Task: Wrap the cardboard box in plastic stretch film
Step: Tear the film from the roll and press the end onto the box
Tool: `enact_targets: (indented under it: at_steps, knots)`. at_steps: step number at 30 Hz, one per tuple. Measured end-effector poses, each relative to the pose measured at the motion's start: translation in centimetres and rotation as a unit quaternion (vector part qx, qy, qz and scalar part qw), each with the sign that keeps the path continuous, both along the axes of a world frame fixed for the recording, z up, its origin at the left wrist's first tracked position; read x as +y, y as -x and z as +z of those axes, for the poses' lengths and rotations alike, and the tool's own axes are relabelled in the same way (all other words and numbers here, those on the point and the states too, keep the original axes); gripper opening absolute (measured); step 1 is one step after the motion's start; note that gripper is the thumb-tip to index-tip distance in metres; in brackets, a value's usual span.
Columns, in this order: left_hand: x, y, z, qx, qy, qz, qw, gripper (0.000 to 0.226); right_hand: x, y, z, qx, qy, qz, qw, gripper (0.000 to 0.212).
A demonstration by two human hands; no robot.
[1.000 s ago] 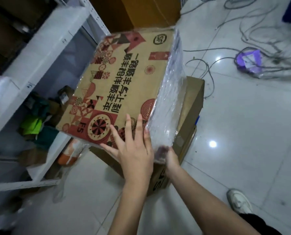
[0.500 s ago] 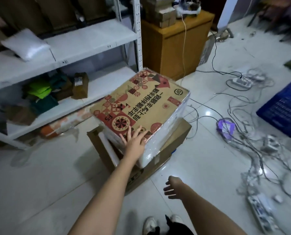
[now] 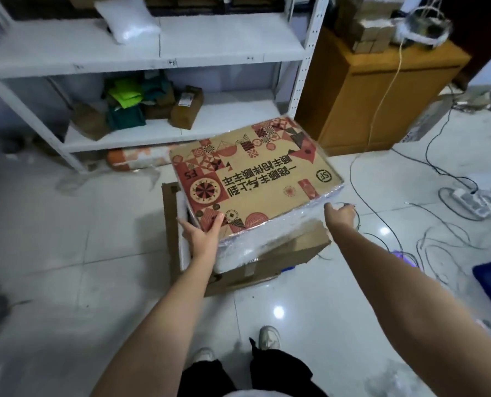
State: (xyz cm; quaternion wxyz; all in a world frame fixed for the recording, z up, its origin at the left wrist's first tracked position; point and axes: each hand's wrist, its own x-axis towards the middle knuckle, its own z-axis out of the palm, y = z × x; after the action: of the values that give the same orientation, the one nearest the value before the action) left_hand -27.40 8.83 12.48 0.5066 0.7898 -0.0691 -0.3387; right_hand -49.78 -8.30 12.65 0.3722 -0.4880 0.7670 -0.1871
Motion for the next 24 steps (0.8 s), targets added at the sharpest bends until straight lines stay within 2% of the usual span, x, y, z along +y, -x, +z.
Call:
enact_targets:
  at_steps: [4,8,10,15,24]
  knots:
    - [-1.4,0.0,0.4,0.044,0.012,0.034,0.998,0.081,-7.0,1.2,1.4,0.042,0.036,0.087,0.995,0.077]
    - [-2.0,-0.3,0.3,0.067,-0.039,0.053,0.996,0.074,-11.0,1.1,1.7,0.058,-0.011,0.189,0.980,0.081]
    - [-2.1,-0.7,0.1,0.082,-0.051,0.056,0.994,0.068,-11.6,0.8,1.5,0.031,-0.040,0.219,0.974,0.077]
    - [-2.5,-1.8,0.2,0.133,-0.078,0.046,0.987,0.066,-12.2,1.0,1.3,-0.044,-0.051,0.242,0.968,0.059]
    - [-2.8,-4.0,0.6,0.120,-0.095,0.012,0.988,0.071,-9.8,2.0,0.9,-0.051,-0.021,0.205,0.977,0.053]
